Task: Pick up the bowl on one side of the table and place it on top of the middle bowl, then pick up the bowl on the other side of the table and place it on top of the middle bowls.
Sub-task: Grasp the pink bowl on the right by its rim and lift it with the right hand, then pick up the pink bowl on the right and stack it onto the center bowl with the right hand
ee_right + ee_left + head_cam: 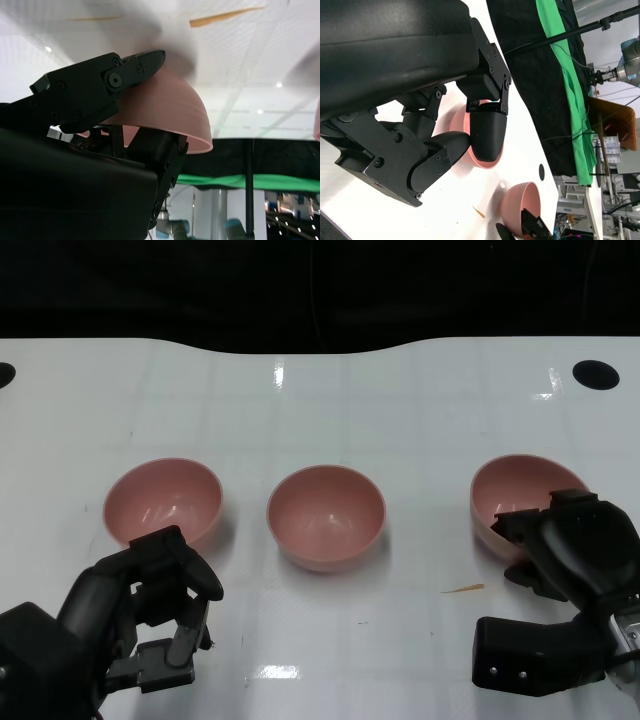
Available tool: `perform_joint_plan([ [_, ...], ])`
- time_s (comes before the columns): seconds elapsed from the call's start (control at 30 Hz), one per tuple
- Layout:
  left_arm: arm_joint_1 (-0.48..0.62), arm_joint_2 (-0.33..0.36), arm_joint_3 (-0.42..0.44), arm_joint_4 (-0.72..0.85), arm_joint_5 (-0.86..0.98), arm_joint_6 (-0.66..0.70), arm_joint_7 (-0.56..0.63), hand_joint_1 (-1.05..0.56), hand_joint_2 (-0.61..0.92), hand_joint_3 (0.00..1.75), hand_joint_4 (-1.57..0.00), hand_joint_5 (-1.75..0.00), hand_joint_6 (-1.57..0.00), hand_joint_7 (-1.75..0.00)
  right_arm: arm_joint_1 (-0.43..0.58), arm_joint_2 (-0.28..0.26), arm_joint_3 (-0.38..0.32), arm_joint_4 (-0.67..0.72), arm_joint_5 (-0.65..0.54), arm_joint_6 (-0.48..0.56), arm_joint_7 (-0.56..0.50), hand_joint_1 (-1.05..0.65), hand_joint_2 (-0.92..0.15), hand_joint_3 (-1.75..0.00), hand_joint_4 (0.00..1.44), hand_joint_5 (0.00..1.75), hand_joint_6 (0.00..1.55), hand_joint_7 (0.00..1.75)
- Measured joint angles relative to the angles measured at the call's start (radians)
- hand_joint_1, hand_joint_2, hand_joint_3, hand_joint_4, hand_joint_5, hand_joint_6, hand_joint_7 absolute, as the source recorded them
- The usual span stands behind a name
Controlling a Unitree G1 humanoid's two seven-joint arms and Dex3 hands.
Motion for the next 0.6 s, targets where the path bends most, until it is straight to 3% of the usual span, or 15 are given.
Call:
perform_joint_plan([
  [0.07, 0.000, 0.000, 0.000, 0.000, -0.001, 0.000, 0.000, -0.11, 0.43, 1.27, -0.78, -1.75, -0.75, -1.55, -0.004, 0.000, 0.000, 0.008, 0.001, -0.010, -0.015, -0.16, -0.86, -0.10, 0.93, 1.75, 0.79, 1.33],
  [0.13, 0.000, 0.000, 0.000, 0.000, -0.002, 0.000, 0.000, -0.11, 0.43, 1.27, -0.78, -1.75, -0.75, -1.54, -0.006, 0.000, 0.000, 0.009, 0.001, -0.010, -0.022, -0.17, -0.88, -0.12, 0.91, 1.75, 0.89, 1.06],
  [0.2, 0.000, 0.000, 0.000, 0.000, -0.002, 0.000, 0.000, -0.12, 0.43, 1.26, -0.77, -1.75, -0.75, -1.54, -0.007, 0.000, -0.003, 0.008, 0.002, -0.010, -0.024, -0.17, -0.88, -0.13, 0.91, 1.75, 0.93, 1.00],
  [0.23, 0.000, 0.000, 0.000, 0.000, -0.002, 0.001, 0.000, -0.11, 0.43, 1.26, -0.78, -1.75, -0.75, -1.54, -0.007, 0.000, -0.005, 0.005, 0.004, -0.013, -0.026, -0.16, -0.88, -0.17, 0.90, 1.75, 0.89, 1.18],
  [0.33, 0.000, 0.000, 0.000, -0.001, -0.001, 0.010, 0.000, -0.11, 0.44, 1.26, -0.78, -1.75, -0.76, -1.53, -0.007, -0.002, -0.011, -0.007, 0.014, -0.037, -0.035, -0.16, -0.85, -0.25, 0.91, 1.75, 0.83, 1.40],
  [0.37, 0.000, 0.000, 0.000, -0.003, -0.001, 0.014, 0.001, -0.12, 0.44, 1.26, -0.78, -1.75, -0.75, -1.53, -0.007, -0.003, -0.012, -0.014, 0.015, -0.040, -0.036, -0.15, -0.76, -0.42, 0.92, 1.75, 0.81, 1.48],
  [0.4, 0.000, 0.000, 0.000, -0.004, -0.002, 0.017, 0.000, -0.13, 0.44, 1.26, -0.78, -1.75, -0.75, -1.53, -0.007, -0.005, -0.012, -0.027, 0.017, -0.043, -0.034, -0.15, -0.68, -0.58, 0.93, 1.75, 0.81, 1.52],
  [0.47, 0.000, 0.000, 0.000, -0.006, -0.002, 0.017, 0.000, -0.13, 0.44, 1.25, -0.78, -1.75, -0.75, -1.53, -0.007, -0.009, -0.015, -0.063, 0.022, -0.046, -0.027, -0.15, -0.60, -0.73, 0.94, 1.75, 0.80, 1.55],
  [0.6, 0.000, 0.000, -0.002, -0.008, -0.001, 0.021, 0.000, -0.12, 0.44, 1.27, -0.78, -1.75, -0.75, -1.53, -0.002, -0.021, -0.018, -0.157, 0.037, -0.066, 0.028, -0.22, -0.56, -0.79, 0.94, 1.75, 0.74, 1.64],
])
